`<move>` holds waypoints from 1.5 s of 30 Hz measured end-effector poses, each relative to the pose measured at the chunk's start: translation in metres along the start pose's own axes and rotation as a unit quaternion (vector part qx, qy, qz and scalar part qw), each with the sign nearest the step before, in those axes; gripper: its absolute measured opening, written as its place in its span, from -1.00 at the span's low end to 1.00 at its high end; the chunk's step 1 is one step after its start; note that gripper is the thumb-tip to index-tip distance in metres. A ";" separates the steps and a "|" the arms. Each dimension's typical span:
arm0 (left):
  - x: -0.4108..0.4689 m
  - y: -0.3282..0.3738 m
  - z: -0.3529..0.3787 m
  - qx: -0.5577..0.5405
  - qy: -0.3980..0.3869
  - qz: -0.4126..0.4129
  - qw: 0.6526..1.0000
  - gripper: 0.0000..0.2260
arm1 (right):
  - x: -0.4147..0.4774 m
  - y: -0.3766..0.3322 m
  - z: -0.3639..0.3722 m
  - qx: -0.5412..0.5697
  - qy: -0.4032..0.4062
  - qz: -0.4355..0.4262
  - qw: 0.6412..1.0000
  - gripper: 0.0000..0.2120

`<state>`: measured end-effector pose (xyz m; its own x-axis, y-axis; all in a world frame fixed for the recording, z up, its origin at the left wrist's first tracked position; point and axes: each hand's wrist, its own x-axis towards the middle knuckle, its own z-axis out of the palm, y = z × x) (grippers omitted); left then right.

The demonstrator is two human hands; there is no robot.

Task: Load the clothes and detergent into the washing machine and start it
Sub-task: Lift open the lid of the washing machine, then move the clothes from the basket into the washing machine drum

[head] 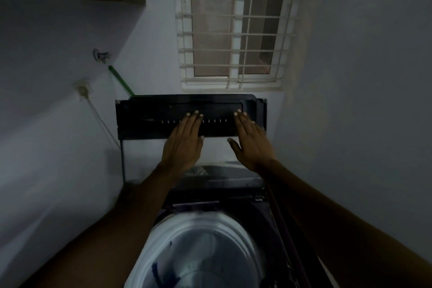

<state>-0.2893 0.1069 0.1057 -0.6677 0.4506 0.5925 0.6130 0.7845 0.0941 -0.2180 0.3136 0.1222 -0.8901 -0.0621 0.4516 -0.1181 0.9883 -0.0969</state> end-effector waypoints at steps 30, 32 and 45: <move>-0.247 0.472 0.067 -0.128 -0.131 0.018 0.983 -0.54 | -0.464 0.205 -0.069 0.022 -0.104 0.132 0.986 -0.38; -0.255 0.477 0.086 -0.129 -0.149 0.023 0.980 -0.55 | -0.479 0.215 -0.053 0.029 -0.122 0.146 0.981 -0.39; -0.306 0.495 0.198 -0.114 -0.293 0.064 0.947 -0.54 | -0.571 0.274 0.026 0.049 -0.254 0.233 0.937 -0.34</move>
<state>0.1346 0.4413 -0.1882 -0.6609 0.7472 0.0702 0.7351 0.6258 0.2609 0.2461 0.6162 -0.1852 -0.9470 0.2896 -0.1389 0.3176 0.9086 -0.2711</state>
